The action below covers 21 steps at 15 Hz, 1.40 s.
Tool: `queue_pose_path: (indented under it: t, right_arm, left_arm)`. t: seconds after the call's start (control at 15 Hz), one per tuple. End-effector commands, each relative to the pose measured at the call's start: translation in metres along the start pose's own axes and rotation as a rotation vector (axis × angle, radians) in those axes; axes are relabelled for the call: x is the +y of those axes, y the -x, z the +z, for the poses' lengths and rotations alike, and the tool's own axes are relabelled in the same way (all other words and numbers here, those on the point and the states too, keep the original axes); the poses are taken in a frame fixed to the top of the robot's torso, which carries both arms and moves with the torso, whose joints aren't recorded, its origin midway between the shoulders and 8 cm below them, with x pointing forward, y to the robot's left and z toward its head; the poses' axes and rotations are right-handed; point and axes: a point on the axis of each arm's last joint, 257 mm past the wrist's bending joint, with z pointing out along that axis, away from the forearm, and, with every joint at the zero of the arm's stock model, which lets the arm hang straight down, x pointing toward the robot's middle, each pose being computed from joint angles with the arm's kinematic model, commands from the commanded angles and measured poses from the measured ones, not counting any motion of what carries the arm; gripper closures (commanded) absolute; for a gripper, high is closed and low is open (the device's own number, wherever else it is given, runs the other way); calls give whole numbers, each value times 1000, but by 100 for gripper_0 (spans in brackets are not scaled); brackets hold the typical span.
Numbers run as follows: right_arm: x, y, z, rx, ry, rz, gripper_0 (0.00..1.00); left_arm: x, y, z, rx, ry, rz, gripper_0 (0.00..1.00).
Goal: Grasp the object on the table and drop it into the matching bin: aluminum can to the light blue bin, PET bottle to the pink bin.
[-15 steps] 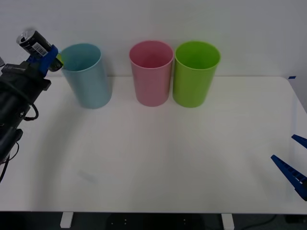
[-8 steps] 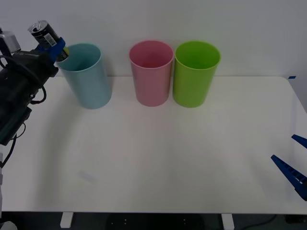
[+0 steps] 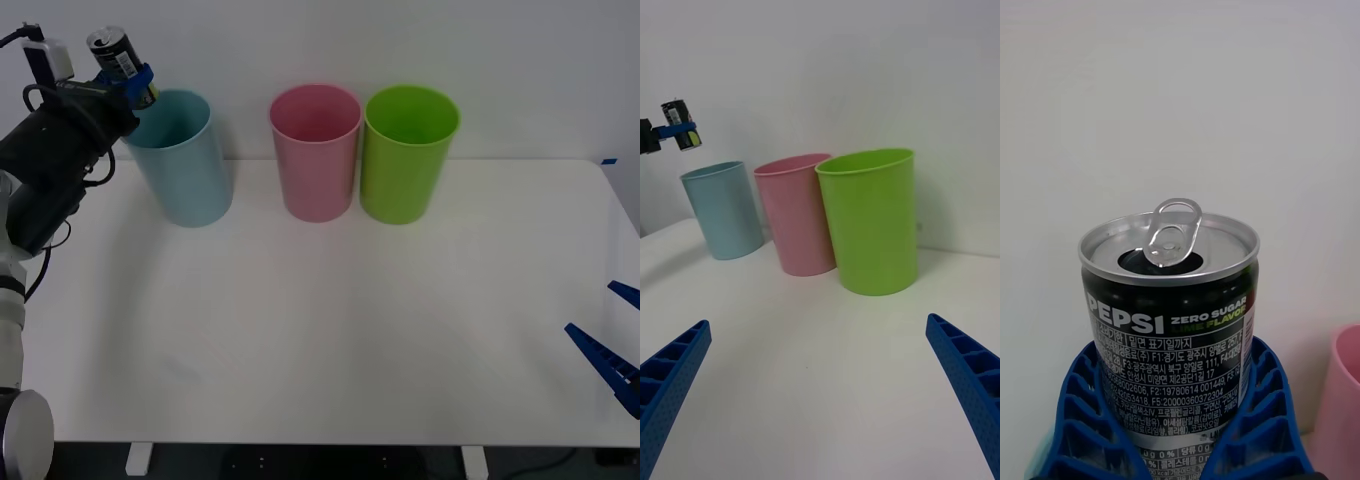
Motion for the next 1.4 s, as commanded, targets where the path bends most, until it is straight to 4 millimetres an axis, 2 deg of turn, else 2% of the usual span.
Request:
queue_pose_path:
  t: [0.07, 0.33, 0.73, 0.8, 0.87, 0.93, 1.0, 1.4]
  right_arm:
    - [0, 0, 0, 0, 0, 0, 0]
    - [0, 0, 0, 0, 0, 0, 0]
    - [0, 0, 0, 0, 0, 0, 0]
    - [0, 0, 0, 0, 0, 0, 0]
    - [0, 0, 0, 0, 0, 0, 0]
    - [0, 0, 0, 0, 0, 0, 0]
    - [0, 0, 0, 0, 0, 0, 0]
    - [0, 0, 0, 0, 0, 0, 0]
  left_arm:
    - [0, -2, 15, 20, 3, 7, 100]
    - [-1, -1, 33, 40, 14, 20, 100]
    - [-2, -1, 34, 42, 11, 20, 100]
    - [-2, -3, 33, 45, 10, 21, 97]
    - [-2, -3, 33, 42, 10, 17, 87]
    - [-3, -2, 33, 37, 8, 7, 50]
    - [-4, -1, 33, 35, 5, 3, 0]
    - [1, -4, 27, 34, 3, -20, 0]
